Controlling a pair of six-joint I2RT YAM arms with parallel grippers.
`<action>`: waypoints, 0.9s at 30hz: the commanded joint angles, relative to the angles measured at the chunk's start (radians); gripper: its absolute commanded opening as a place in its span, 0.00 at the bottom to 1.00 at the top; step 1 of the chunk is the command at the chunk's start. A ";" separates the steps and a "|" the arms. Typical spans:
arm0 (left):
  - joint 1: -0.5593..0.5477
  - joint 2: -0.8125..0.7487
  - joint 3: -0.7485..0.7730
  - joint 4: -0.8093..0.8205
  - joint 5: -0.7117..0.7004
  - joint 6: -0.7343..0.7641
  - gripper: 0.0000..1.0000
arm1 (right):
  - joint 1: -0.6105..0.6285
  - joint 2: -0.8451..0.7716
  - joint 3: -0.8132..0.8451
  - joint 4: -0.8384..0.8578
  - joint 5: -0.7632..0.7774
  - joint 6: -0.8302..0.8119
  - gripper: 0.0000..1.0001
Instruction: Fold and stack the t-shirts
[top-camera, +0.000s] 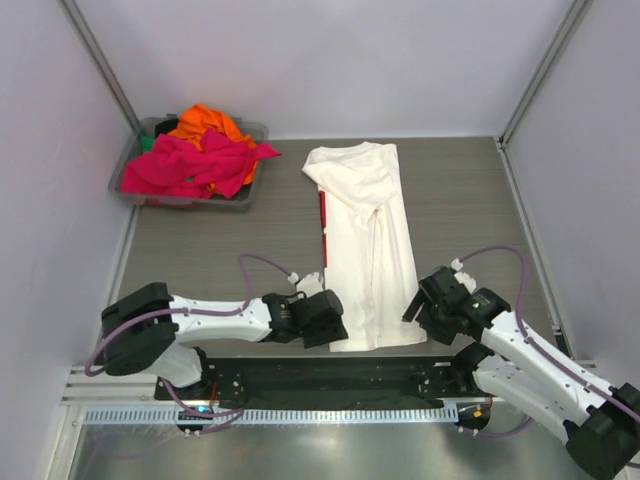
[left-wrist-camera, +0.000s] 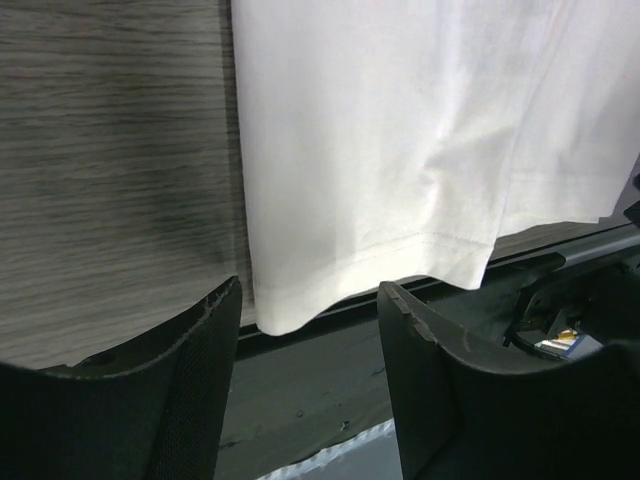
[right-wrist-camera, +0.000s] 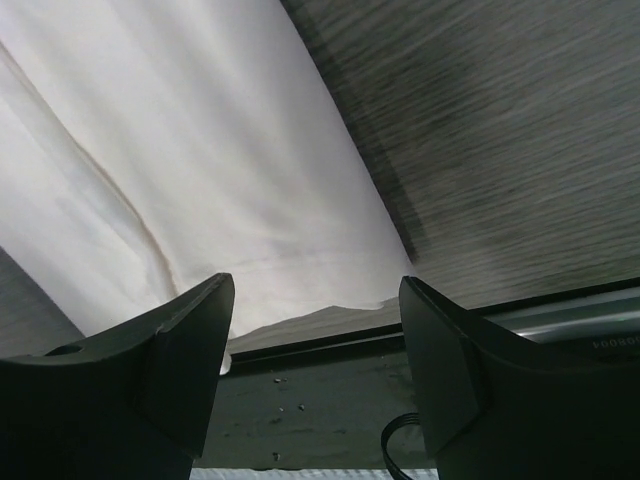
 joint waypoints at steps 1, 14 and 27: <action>-0.003 0.055 -0.002 0.101 0.004 -0.002 0.57 | 0.069 -0.005 -0.022 0.038 0.062 0.131 0.73; 0.092 0.000 -0.070 -0.001 -0.031 -0.020 0.00 | 0.158 0.074 -0.049 0.065 0.098 0.208 0.74; 0.100 -0.062 -0.124 -0.032 -0.035 -0.072 0.00 | 0.333 0.127 -0.103 0.213 0.122 0.319 0.64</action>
